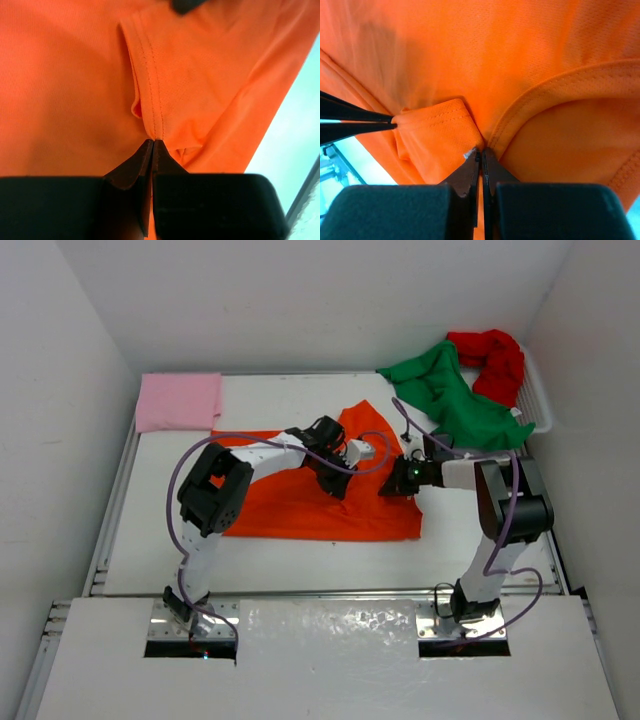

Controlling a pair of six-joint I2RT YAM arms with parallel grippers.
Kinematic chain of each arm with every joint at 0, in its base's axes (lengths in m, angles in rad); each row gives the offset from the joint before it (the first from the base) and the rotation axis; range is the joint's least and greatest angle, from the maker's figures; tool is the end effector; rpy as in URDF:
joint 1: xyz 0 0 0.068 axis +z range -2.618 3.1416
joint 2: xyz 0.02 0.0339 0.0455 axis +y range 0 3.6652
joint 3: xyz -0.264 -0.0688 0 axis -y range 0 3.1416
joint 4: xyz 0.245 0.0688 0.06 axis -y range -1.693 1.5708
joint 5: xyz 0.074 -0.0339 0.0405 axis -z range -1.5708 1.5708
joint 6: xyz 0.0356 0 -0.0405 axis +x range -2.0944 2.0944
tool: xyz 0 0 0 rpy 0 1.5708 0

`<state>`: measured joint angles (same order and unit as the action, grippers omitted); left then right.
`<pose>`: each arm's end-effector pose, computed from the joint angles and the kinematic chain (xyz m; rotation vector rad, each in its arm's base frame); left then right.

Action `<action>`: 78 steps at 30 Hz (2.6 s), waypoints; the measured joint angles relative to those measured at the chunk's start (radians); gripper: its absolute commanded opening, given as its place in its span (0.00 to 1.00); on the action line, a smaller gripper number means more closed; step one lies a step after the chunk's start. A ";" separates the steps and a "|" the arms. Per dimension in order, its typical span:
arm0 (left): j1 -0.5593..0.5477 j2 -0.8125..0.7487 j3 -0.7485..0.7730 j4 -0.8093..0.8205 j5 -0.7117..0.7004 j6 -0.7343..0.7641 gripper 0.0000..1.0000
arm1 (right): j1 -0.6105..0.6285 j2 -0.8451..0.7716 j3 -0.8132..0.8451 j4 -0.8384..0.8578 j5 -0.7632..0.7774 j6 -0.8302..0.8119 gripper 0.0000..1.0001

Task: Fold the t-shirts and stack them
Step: Fold the flattened tshirt in 1/3 of the way

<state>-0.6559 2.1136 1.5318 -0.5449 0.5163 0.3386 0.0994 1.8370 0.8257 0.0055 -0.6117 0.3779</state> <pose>0.3373 -0.2817 0.1603 1.4179 2.2778 -0.7938 0.3219 0.0527 0.1053 0.1236 2.5817 0.9663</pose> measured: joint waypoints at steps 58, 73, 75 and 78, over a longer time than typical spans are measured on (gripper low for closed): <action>0.000 0.029 0.078 -0.049 -0.180 0.043 0.02 | 0.073 -0.183 0.001 0.113 0.151 -0.065 0.00; 0.002 0.028 0.138 -0.095 -0.270 -0.005 0.99 | -0.010 -0.294 -0.072 0.014 0.252 0.027 0.45; 0.013 0.008 0.185 -0.103 -0.270 -0.012 1.00 | -0.032 -0.351 -0.078 -0.044 0.284 0.031 0.54; 0.046 -0.064 0.227 -0.110 -0.258 -0.019 1.00 | -0.031 -0.415 -0.079 -0.148 0.327 0.019 0.64</action>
<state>-0.6098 2.0491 1.7588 -0.6552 0.2581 0.3199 0.0681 1.4220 0.7471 -0.1425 -0.2852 0.3969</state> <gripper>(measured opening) 0.995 0.594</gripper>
